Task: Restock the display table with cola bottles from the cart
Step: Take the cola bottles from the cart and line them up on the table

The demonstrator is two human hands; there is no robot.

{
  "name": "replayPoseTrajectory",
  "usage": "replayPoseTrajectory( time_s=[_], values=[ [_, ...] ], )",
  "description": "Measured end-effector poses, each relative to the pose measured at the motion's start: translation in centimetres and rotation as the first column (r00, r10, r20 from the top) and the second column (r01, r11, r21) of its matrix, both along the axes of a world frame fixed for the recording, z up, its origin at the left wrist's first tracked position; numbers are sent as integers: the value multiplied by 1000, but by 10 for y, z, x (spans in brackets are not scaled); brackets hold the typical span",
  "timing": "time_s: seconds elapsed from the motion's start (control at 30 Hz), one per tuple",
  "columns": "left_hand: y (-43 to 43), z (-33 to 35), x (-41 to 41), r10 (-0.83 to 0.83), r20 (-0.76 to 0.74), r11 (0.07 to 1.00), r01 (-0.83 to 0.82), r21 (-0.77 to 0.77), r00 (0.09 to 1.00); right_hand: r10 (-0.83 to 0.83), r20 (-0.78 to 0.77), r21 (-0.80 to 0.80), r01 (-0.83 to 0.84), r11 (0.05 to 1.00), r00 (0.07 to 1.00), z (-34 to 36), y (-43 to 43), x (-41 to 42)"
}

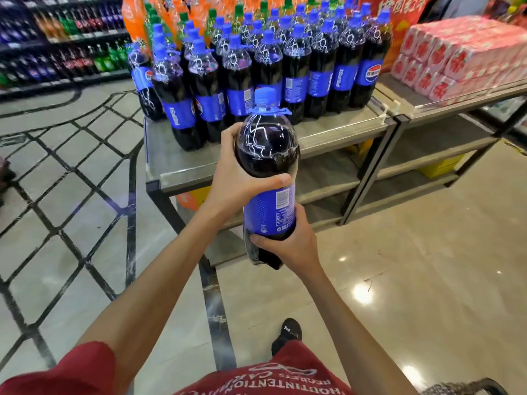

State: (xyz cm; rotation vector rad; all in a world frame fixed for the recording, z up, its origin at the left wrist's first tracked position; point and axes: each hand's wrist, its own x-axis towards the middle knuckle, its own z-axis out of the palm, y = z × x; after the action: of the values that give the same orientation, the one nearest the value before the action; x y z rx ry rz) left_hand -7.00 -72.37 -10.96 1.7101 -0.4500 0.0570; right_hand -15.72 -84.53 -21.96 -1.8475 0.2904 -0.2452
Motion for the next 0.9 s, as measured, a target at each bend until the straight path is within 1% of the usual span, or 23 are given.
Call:
replayPoseTrajectory(
  time_s=[0.2, 0.4, 0.53, 0.7, 0.9],
  values=[
    [-58, 1, 66, -14, -32, 1000, 13, -10, 999, -15, -14, 8, 16, 1000, 1000, 3, -60, 61],
    [-113, 4, 124, -24, -19, 999, 24, -27, 1000, -8, -13, -28, 8, 1000, 1000, 7, -117, 122],
    [-145, 7, 156, -41, -42, 998, 40, -38, 998, -16, -11, -44, 16, 999, 1000, 10, -148, 153],
    [-181, 4, 195, -77, -64, 997, 77, -4, 995, -26, -47, -41, 24, 999, 999, 9, -180, 187],
    [-229, -2, 245, -153, -70, 988, 154, 18, 986, -80, -53, -32, 78, 996, 995, 1, -218, 230]
  ],
)
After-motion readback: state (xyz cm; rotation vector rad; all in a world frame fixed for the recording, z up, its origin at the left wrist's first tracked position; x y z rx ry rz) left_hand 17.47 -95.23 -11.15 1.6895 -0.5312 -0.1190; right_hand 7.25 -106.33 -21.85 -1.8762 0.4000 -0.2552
